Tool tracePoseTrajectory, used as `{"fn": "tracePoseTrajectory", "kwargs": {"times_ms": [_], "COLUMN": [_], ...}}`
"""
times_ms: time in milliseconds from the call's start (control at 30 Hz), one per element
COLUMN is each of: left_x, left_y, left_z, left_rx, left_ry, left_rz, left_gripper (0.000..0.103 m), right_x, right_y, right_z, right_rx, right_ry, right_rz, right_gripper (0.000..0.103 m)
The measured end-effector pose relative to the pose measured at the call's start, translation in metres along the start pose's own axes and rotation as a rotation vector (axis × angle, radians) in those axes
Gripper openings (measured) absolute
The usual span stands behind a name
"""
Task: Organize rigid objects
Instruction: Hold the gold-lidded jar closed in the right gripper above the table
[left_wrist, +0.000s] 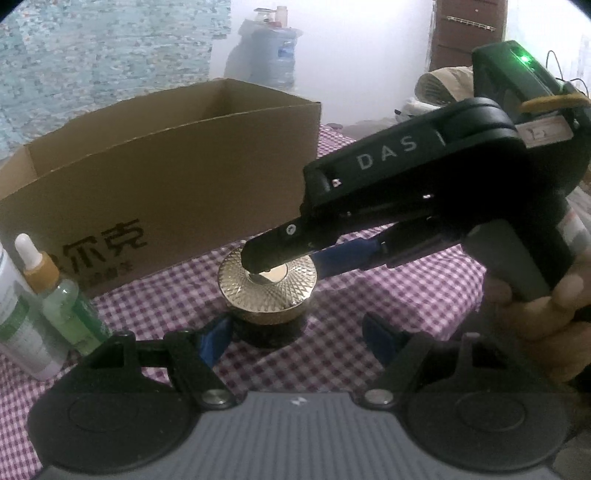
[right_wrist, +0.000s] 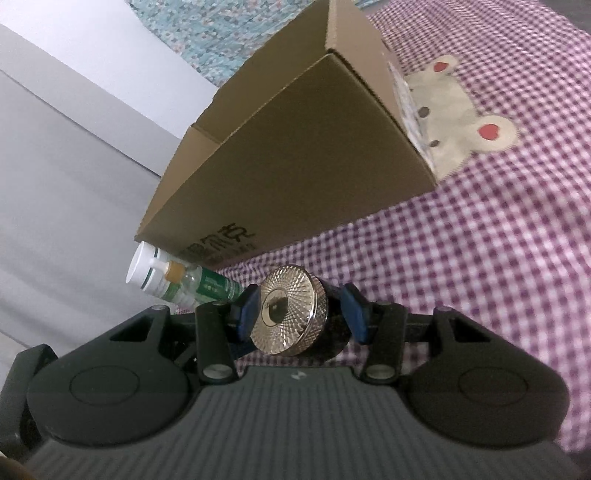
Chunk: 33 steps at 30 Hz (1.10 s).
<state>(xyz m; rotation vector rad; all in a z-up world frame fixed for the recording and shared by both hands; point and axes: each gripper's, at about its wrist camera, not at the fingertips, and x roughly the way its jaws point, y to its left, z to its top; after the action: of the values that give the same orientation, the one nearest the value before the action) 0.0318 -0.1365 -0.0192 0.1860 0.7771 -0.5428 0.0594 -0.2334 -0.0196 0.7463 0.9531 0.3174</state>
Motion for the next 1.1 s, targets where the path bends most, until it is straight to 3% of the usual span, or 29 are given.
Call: {"fn": "tracePoseTrajectory", "kwargs": {"times_ms": [267,467,733,1100], "left_x": [-0.007,0.011,0.019,0.015], "left_y": [0.003,0.01,0.011,0.005], "left_z": [0.008,0.019,0.022,0.022], "left_rx": [-0.005,0.001,-0.033,-0.063], "left_ry": [-0.034,0.007,0.041,0.066], "left_rz": [0.038,0.082,0.059,0.082], "left_gripper": [0.074,0.072,0.057,0.057], "right_x": [-0.012,-0.007,0.001,-0.003], "right_y": [-0.006,-0.005,-0.003,-0.006], "right_z": [-0.004,-0.001,-0.001,-0.009], "right_rx": [0.025,0.022,0.033,0.039], "right_ry": [-0.032,-0.038,-0.031,-0.024], "right_rz": [0.007,0.009,0.025,0.029], "right_gripper": [0.048,0.048,0.048,0.047]}}
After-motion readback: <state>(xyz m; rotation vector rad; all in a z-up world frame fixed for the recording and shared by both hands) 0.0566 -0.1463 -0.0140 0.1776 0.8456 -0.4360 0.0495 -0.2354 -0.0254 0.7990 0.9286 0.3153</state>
